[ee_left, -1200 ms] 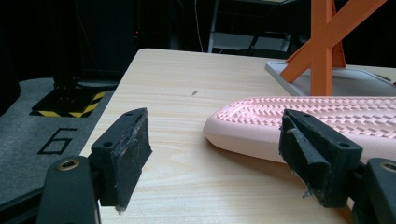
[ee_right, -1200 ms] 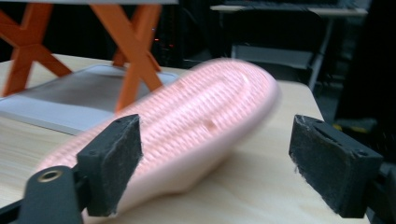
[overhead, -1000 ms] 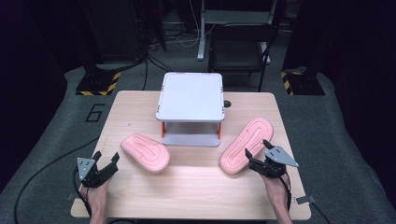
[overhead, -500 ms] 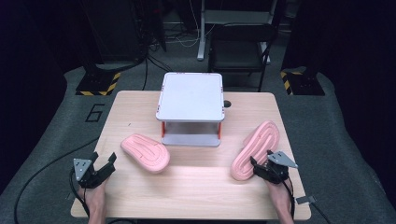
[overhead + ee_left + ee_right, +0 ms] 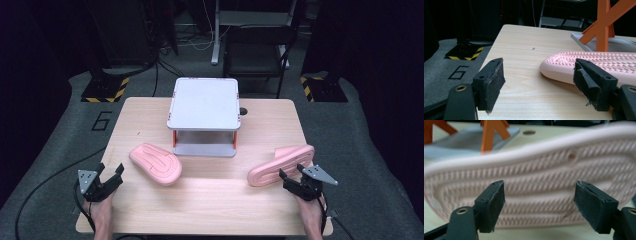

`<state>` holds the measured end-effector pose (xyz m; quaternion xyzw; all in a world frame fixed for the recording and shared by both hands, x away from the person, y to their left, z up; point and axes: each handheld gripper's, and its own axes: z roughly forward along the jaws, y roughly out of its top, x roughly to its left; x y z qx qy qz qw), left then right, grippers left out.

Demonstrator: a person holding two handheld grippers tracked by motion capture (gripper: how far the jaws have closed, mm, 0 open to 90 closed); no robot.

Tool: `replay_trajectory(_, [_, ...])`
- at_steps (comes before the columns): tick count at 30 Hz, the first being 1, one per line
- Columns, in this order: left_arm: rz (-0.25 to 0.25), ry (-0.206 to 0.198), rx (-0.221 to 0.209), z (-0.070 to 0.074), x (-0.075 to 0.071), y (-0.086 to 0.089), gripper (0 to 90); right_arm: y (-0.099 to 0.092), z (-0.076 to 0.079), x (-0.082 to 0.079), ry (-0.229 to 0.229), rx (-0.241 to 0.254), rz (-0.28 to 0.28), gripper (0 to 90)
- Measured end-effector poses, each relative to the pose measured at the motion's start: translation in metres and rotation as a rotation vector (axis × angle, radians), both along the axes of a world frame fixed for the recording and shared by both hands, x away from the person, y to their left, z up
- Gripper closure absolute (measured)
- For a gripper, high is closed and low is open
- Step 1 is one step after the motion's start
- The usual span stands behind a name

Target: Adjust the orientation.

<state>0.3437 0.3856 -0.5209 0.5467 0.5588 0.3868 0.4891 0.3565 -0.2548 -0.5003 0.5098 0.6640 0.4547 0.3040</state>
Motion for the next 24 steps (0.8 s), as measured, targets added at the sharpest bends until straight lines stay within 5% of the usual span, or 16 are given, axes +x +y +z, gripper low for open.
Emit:
replay_trajectory(1, [0.000,-0.003,0.001,0.000,0.000,0.000,24.7,0.003,0.013,-0.004,-0.078,-0.002,-0.027,25.4])
replay_trajectory(5, [-0.003,-0.002,-0.004,0.000,0.000,0.000,24.7,0.016,0.035,0.004,-0.159,-0.034,-0.020,25.4])
replay_trajectory(10, [-0.002,-0.004,-0.001,0.000,0.000,0.002,24.7,0.033,0.036,0.024,-0.136,-0.093,0.004,25.5])
replay_trajectory(11, [0.000,0.000,-0.007,0.000,0.000,0.002,24.7,0.036,0.031,0.030,-0.089,-0.115,0.002,26.0])
replay_trajectory(13, [0.002,-0.001,-0.009,0.000,0.000,0.003,24.7,0.037,0.029,0.028,-0.109,-0.123,-0.016,27.8])
replay_trajectory(15, [0.004,-0.006,-0.007,0.000,0.000,0.003,24.7,0.035,0.030,0.022,-0.110,-0.139,-0.010,29.9])
replay_trajectory(24, [-0.010,0.006,0.009,0.000,0.000,0.000,24.8,0.001,0.032,-0.019,-0.116,-0.056,0.034,31.1])
